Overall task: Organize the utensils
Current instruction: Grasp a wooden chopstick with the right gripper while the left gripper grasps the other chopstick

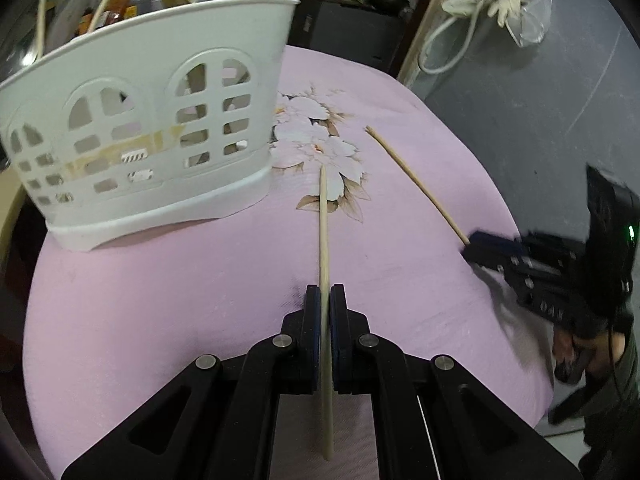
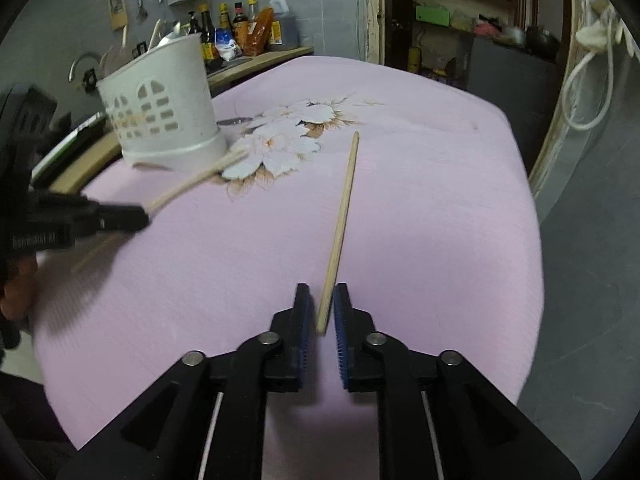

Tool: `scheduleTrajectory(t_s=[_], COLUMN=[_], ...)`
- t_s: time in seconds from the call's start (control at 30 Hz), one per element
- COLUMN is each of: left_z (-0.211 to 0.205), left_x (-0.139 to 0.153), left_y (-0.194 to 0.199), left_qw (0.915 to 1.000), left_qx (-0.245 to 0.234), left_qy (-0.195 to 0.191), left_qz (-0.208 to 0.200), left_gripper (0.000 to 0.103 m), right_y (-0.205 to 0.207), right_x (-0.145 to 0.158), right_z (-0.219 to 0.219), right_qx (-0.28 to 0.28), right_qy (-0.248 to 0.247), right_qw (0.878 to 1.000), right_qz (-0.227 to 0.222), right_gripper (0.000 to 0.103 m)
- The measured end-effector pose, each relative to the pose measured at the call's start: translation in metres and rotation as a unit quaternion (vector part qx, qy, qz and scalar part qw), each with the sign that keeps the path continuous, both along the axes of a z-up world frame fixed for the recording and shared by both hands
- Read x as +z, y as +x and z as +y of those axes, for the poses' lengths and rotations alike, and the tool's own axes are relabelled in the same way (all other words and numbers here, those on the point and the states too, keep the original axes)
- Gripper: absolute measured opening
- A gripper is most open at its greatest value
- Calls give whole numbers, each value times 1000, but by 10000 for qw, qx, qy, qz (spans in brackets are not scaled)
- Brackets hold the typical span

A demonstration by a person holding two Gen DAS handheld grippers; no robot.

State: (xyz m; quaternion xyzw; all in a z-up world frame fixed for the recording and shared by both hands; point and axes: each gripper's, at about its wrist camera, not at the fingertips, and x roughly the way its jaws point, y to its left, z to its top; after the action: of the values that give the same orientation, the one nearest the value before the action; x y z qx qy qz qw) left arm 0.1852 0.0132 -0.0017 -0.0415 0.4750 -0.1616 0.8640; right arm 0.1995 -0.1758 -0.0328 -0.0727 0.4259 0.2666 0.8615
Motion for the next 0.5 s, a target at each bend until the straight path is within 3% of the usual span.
scheduleTrajectory(t_s=[0.5], left_z=[-5], left_x=[-2], left_y=[47], left_qw=[9986], left_qx=[-338], left_qy=[234], left_qz=[336], left_gripper=[8], right_y=[105], right_x=[-1], right_z=[31], right_qx=[139], right_qy=[-60], right_qw=[9991], right_qz=[406], right_gripper=[24])
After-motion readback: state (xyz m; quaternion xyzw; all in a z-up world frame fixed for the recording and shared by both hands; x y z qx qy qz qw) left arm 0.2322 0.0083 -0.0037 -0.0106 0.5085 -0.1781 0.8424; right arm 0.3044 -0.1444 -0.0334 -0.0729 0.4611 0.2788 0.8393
